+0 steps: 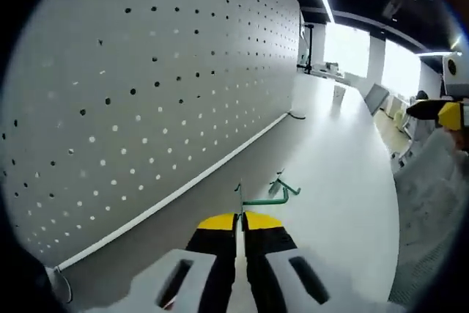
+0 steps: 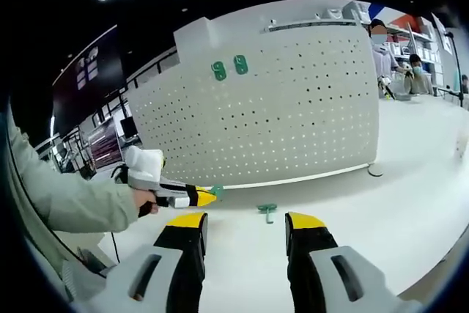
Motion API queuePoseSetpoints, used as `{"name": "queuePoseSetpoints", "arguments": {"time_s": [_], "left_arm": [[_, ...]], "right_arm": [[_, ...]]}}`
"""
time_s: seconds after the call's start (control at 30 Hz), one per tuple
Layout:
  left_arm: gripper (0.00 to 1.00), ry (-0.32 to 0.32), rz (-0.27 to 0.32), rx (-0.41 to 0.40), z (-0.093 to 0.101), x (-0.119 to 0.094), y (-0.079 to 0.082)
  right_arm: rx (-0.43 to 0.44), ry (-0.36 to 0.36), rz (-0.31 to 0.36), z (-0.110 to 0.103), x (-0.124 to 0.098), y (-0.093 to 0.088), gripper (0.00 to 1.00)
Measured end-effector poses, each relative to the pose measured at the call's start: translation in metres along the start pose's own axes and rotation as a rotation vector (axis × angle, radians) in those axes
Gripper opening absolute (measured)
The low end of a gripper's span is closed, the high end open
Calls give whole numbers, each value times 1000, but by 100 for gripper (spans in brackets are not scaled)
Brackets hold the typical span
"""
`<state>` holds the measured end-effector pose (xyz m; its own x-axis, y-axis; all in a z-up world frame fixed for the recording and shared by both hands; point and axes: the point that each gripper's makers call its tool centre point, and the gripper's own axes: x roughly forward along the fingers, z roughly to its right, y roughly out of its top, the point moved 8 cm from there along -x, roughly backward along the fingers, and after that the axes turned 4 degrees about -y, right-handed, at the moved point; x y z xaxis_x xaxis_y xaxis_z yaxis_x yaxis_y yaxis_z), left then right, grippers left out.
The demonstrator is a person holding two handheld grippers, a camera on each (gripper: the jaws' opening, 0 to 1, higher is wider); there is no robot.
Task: Insert the hook assembly into the mounting plate slot until the hook locks in place.
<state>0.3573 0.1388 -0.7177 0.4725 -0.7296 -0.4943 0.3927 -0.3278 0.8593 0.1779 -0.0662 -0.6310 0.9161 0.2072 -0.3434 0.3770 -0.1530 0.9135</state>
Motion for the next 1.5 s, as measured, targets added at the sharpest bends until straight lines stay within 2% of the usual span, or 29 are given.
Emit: {"name": "queuePoseSetpoints", "arguments": {"time_s": [0.17, 0.23, 0.37, 0.67, 0.77, 1.0, 1.27, 1.5], "left_arm": [[2, 2, 83, -46, 4, -10, 13], [2, -4, 139, -73, 8, -14, 21], [3, -13, 202, -85, 13, -23, 33], [3, -29, 274, -117, 29, -37, 45], [3, -43, 320, -140, 34, -43, 49], [3, -89, 411, -132, 51, -55, 58], [3, -125, 464, -126, 68, -66, 60], [3, -144, 488, -122, 76, -72, 54]], "right_arm": [[-4, 9, 7, -4, 0, 3, 41], [-7, 10, 9, -4, -1, 3, 41], [-8, 11, 16, -6, -3, 6, 41], [-12, 20, 34, -10, -7, 11, 41], [-8, 23, 40, -11, -9, 13, 40], [-1, 38, 57, -15, -12, 19, 39], [-2, 58, 77, -20, -14, 26, 38], [-1, 80, 85, -26, -14, 30, 37]]}}
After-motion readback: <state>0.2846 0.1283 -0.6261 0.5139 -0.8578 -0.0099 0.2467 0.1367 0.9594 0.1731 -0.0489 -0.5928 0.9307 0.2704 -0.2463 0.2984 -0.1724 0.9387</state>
